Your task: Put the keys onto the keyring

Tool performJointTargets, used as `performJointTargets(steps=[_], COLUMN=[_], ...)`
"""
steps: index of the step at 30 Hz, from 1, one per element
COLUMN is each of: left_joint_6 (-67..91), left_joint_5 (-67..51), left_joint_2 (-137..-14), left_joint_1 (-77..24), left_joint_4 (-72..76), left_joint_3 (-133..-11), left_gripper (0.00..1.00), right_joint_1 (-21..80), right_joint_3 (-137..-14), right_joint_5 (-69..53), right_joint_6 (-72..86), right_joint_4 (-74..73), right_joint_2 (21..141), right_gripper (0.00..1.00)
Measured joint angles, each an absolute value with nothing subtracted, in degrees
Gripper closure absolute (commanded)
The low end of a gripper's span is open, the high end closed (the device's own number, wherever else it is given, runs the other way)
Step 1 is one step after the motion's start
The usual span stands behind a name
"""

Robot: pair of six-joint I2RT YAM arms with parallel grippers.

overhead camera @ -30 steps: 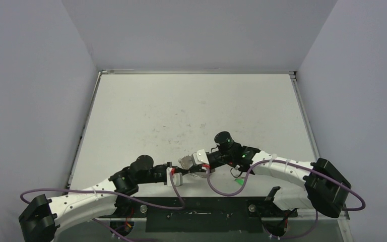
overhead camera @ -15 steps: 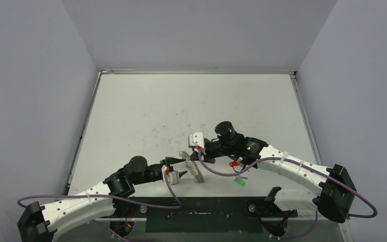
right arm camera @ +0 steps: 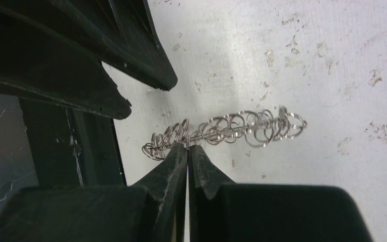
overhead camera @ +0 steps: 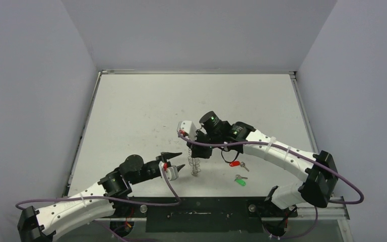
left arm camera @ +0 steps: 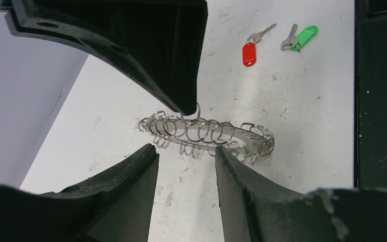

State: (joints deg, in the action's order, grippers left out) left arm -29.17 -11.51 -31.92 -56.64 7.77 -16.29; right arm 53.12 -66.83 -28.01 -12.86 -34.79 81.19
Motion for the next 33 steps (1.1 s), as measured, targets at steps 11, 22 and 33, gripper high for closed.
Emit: performJointTargets(steps=[11, 22, 33], left_joint_6=[-30.39, -30.28, -33.26], left_joint_5=[-11.60, -15.16, -11.99], left_joint_2=[-30.50, -39.83, -44.91], left_joint_1=[-56.64, -56.64, -56.69], left_joint_4=[3.44, 8.05, 16.21], left_joint_3=[-17.21, -17.21, -16.43], left_gripper=[0.64, 0.68, 0.68], right_joint_1=[53.36, 53.41, 53.69], right_joint_3=[-64.01, -61.56, -59.92], right_joint_5=[-29.69, -33.36, -33.56], right_joint_6=[-17.15, -14.92, -11.86], right_joint_4=[-36.64, -32.05, -29.23], right_joint_2=[78.41, 78.15, 77.71], right_gripper=[1.00, 1.00, 1.00])
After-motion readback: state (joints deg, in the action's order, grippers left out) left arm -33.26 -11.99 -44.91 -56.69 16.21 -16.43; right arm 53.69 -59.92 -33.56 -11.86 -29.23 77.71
